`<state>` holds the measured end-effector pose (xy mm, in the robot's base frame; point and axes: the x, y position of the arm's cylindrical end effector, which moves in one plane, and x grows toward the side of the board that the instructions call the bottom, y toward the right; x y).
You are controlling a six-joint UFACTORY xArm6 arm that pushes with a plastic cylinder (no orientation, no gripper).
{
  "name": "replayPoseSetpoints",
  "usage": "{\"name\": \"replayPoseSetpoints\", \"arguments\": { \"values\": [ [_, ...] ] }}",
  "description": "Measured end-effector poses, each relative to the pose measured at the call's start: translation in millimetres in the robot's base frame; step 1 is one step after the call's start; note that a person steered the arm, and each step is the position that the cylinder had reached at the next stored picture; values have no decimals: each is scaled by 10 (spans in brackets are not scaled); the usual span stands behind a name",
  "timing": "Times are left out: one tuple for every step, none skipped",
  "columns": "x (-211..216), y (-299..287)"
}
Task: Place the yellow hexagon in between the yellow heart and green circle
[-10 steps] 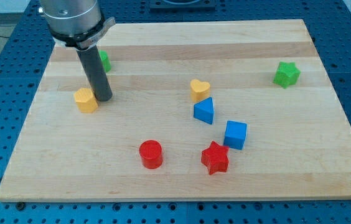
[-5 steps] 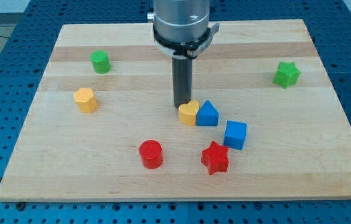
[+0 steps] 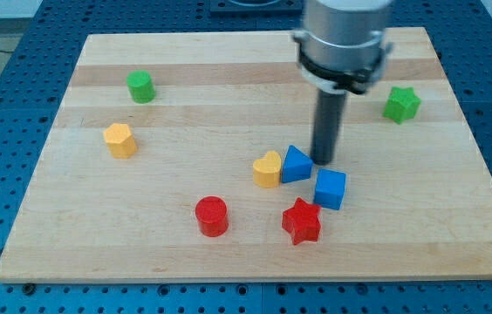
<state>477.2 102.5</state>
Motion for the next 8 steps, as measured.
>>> {"name": "replayPoseSetpoints", "arguments": {
  "values": [
    [132, -38],
    [139, -627],
    [139, -1305],
    [139, -1975],
    [139, -2543],
    [52, -2656],
    [-253, -3057],
    [-538, -2968]
  ]
}}
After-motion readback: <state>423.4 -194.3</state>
